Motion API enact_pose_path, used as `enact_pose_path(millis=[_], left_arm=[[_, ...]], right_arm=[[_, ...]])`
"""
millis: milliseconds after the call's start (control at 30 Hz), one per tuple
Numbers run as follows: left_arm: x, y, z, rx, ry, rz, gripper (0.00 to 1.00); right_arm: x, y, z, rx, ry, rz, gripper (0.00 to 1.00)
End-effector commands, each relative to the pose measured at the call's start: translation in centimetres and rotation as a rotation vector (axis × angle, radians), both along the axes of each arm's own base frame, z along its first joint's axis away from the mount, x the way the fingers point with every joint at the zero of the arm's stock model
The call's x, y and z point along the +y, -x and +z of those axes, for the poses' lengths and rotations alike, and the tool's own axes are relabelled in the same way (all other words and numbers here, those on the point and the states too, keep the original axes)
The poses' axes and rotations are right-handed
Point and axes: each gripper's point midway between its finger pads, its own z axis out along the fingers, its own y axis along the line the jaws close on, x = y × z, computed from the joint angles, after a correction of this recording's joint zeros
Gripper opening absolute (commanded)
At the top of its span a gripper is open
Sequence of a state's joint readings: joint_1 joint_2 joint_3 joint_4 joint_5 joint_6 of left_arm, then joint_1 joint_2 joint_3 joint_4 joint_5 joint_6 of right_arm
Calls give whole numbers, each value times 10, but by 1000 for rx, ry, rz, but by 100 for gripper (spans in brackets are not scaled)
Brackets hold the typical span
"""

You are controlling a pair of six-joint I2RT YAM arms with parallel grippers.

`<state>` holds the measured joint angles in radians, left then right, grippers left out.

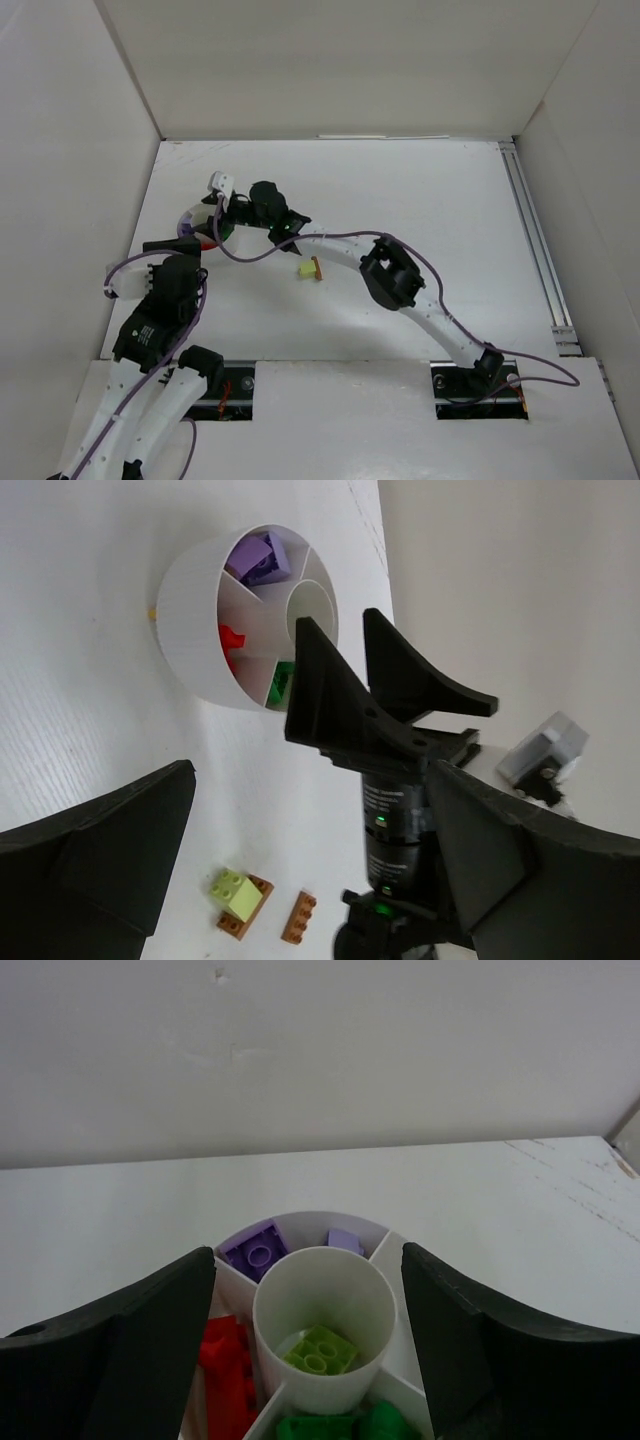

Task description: Sort the legos into containers by color

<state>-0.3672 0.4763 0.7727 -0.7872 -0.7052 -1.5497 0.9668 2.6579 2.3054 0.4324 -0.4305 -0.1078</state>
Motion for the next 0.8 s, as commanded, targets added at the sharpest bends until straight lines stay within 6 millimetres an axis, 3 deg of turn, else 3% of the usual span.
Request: enact_pose_path(millis=[0,67,100,133,167,200,233,267,300,333,367,400,433,467,500,533,567,600,667,700,733,767], left_arm=[[-6,-10,9,-8,-82,-70,100],[-20,-20,13,-1,-137,-171,100],[-30,-30,25,-45,-161,-223,100],[-40,-39,24,-21,-203,-289,100],[-57,-44,17,17,-269,-423,100],[-71,-54,23,-3,-301,-497,99],[-85,-66,8,59,-337,-585,99],[-97,-71,-1,84,-364,-665,99],[-120,-71,-12,102,-392,-829,95],[-135,-78,-17,84,-401,-906,94],[-149,-84,-39,129,-397,-989,92],[-172,-78,-48,103,-372,-1127,88],[-182,-83,-56,58,-423,-1200,86],[-191,-84,-71,62,-436,-1273,86],[-203,-80,-76,17,-465,-1360,86],[-216,-73,-80,-39,-471,-1462,86],[-218,-76,-82,-68,-505,-1484,86],[-217,-78,-93,-59,-560,-1511,86],[-215,-82,-100,-47,-593,-1516,84],[-215,-83,-104,-50,-608,-1520,81],[-216,-83,-105,-67,-620,-1529,79],[-219,-79,-113,-83,-619,-1559,77]], right_arm=[[-43,-14,136,-124,-179,-55,81],[-62,-26,149,-123,-180,-103,84],[-79,-43,135,-99,-147,-148,84],[-96,-44,161,-117,-168,-165,85],[-110,-51,164,-113,-164,-197,85],[-124,-57,166,-107,-157,-231,85],[-148,-74,138,-65,-101,-285,85],[-172,-72,165,-82,-124,-317,85],[-191,-76,163,-75,-111,-343,85],[-222,-91,131,-29,-52,-397,85],[-247,-87,151,-40,-64,-425,85],[-263,-85,145,-29,-44,-421,85],[-291,-93,140,-16,-26,-456,85],[-308,-89,109,19,37,-459,85],[-322,-81,119,4,40,-454,85],[-330,-75,111,16,66,-433,85],[-343,-74,94,45,106,-437,85],[-350,-67,90,39,140,-426,85],[-356,-57,79,49,173,-397,85],[-357,-53,65,63,207,-379,85],[-362,-53,70,47,202,-378,85],[-360,-47,61,69,215,-353,85]])
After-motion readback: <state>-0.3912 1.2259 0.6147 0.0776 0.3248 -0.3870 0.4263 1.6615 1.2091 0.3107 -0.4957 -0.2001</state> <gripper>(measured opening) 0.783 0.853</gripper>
